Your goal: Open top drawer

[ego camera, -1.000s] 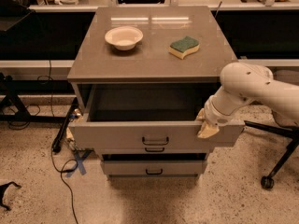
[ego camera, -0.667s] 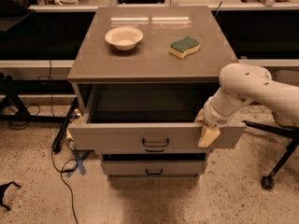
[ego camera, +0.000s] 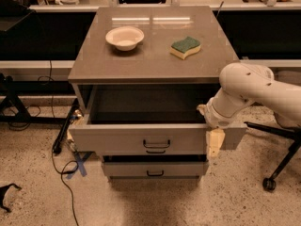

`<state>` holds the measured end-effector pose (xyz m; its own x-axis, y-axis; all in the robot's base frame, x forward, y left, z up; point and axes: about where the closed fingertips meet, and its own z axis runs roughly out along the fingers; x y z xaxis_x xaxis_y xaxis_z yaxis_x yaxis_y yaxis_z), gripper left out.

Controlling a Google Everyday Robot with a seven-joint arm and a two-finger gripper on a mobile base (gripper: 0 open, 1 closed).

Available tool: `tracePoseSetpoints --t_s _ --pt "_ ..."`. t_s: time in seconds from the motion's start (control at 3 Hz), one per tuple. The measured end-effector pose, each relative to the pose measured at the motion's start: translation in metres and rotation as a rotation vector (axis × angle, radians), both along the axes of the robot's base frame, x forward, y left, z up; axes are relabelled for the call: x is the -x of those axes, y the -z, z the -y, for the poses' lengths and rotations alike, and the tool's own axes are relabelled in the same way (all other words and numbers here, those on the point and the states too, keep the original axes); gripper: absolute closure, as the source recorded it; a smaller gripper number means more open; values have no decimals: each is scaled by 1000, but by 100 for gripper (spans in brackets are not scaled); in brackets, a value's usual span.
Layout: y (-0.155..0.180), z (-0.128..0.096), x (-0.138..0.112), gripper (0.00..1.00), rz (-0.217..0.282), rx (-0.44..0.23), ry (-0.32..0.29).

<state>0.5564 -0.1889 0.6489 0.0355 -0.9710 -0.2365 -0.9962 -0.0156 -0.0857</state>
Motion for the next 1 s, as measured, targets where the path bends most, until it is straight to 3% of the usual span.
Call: tracePoseSetpoints --t_s 0.33,1.0 --pt "-4 6 12 0 -12 11 12" --pt "5 28 42 41 -75 0 73"
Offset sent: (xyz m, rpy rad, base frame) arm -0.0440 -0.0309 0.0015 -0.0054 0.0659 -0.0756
